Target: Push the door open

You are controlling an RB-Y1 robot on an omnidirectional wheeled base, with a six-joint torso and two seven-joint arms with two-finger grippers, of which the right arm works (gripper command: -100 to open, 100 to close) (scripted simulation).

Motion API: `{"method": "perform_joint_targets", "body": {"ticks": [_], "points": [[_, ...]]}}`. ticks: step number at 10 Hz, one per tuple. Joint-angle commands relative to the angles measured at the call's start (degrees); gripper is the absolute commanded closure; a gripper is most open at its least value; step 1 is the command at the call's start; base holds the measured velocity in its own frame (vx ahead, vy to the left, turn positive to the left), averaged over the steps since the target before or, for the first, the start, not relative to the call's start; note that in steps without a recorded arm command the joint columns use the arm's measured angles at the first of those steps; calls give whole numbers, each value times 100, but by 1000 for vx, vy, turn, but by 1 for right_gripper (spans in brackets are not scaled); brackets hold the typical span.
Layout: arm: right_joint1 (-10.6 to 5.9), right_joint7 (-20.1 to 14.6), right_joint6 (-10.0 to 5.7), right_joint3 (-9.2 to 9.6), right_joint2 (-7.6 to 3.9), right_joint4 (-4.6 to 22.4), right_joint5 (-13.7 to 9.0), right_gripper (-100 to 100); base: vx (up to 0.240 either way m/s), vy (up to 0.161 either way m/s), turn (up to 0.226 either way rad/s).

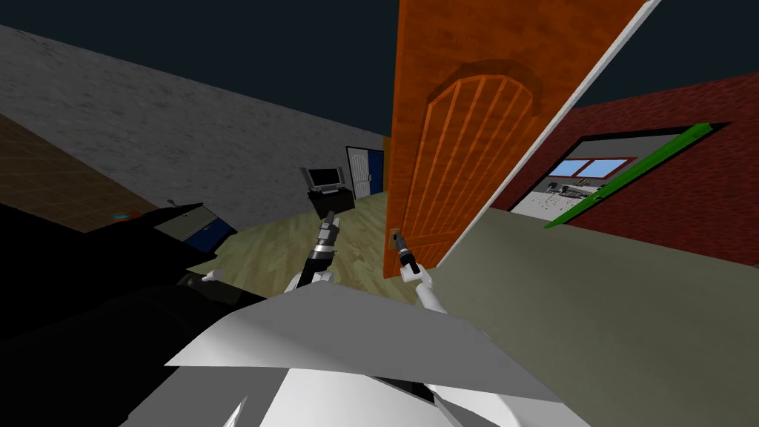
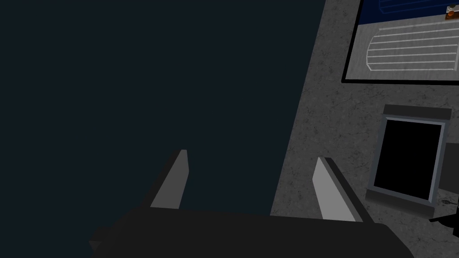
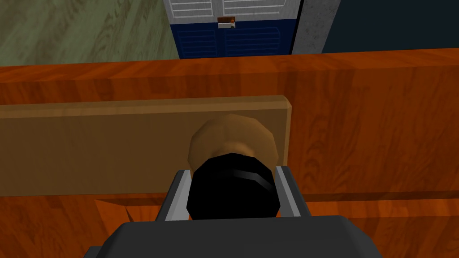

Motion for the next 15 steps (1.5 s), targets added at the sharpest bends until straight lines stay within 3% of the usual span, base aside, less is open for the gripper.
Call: {"method": "perform_joint_targets", "body": {"ticks": [1, 6, 11, 12, 15], "points": [[-27, 24, -4, -113, -30, -7, -17, 100, 113, 122, -83], [-74, 97, -1, -431, -40, 65, -64, 100, 145, 161, -65], [-122, 171, 2, -758, 22, 139, -113, 100, 136, 144, -60], [-101, 172, 11, -718, 19, 125, -102, 100, 57, 60, -33], [-119, 226, -2, -945, -48, 161, -139, 100, 137, 125, -60]]}}
